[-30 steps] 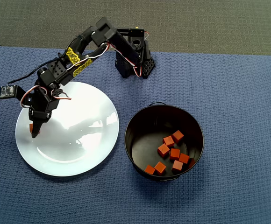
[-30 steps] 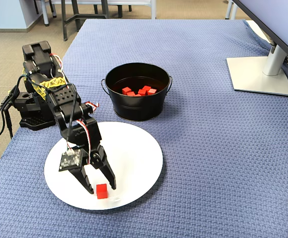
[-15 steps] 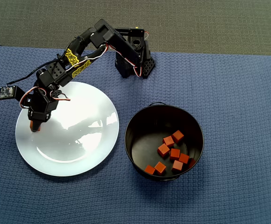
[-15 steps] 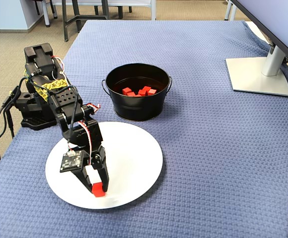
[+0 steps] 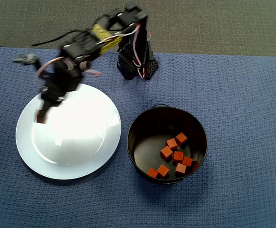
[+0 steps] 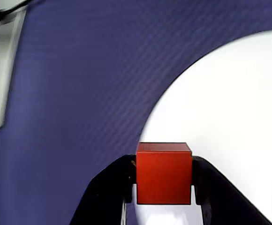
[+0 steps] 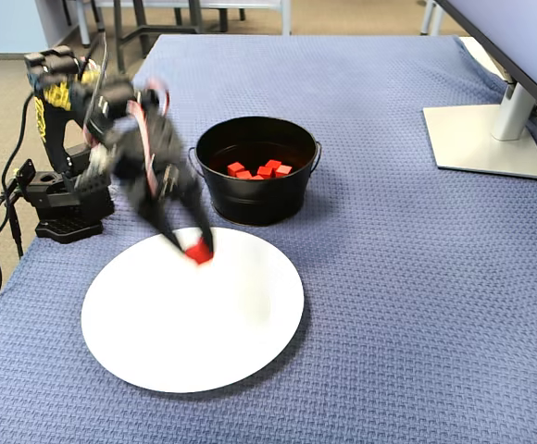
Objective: Pick up the red cubes from the white plate and place them in the black recipient
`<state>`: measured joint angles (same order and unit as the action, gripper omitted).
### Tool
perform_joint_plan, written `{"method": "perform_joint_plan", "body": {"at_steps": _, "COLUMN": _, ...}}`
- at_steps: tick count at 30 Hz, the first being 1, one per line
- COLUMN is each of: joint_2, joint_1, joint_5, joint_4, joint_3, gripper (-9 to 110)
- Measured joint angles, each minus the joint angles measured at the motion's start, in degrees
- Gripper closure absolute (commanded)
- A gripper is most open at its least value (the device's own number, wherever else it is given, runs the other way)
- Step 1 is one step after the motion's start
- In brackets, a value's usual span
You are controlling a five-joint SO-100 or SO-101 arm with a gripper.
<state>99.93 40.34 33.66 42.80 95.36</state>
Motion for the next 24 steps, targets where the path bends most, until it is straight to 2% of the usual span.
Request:
{"method": "perform_joint_plan", "body": {"at_steps": 10, "joint_2": 20.4, "joint_1": -29.0, "joint_5": -24.6, "joint_4": -3.2, "joint_3": 18.8, "gripper": 101}}
{"method": "perform_joint_plan", "body": {"at_steps": 11, "joint_2": 21.7, "joint_1": -31.9, "joint_5": -26.1, "joint_4": -2.5, "joint_3": 19.3, "gripper": 93}}
{"method": "perform_joint_plan", "body": {"at_steps": 13, "joint_2": 23.6, "joint_1": -37.3, "joint_5": -27.9, "joint_4": -1.0, "joint_3": 19.4, "gripper": 66}}
{"method": "perform_joint_plan", "body": {"at_steps": 14, "joint_2": 24.4, "joint_1": -40.0, "joint_5": -28.0, "joint_4": 0.6, "joint_3": 19.2, "gripper": 61}}
{"method": "perform_joint_plan", "body": {"at_steps": 16, "joint_2": 25.8, "joint_1": -45.1, "joint_5": -26.5, "joint_4": 5.1, "joint_3": 17.9, "gripper": 61}}
{"method": "perform_joint_plan", "body": {"at_steps": 19, "joint_2": 28.3, "joint_1": -43.9, "joint_5": -25.5, "joint_4": 11.1, "joint_3": 13.4, "gripper": 67}}
{"method": "perform_joint_plan", "body": {"at_steps": 24, "joint_2": 32.3, "joint_1": -31.4, "joint_5": -21.3, "joint_4": 10.7, "joint_3": 14.3, "gripper": 78}}
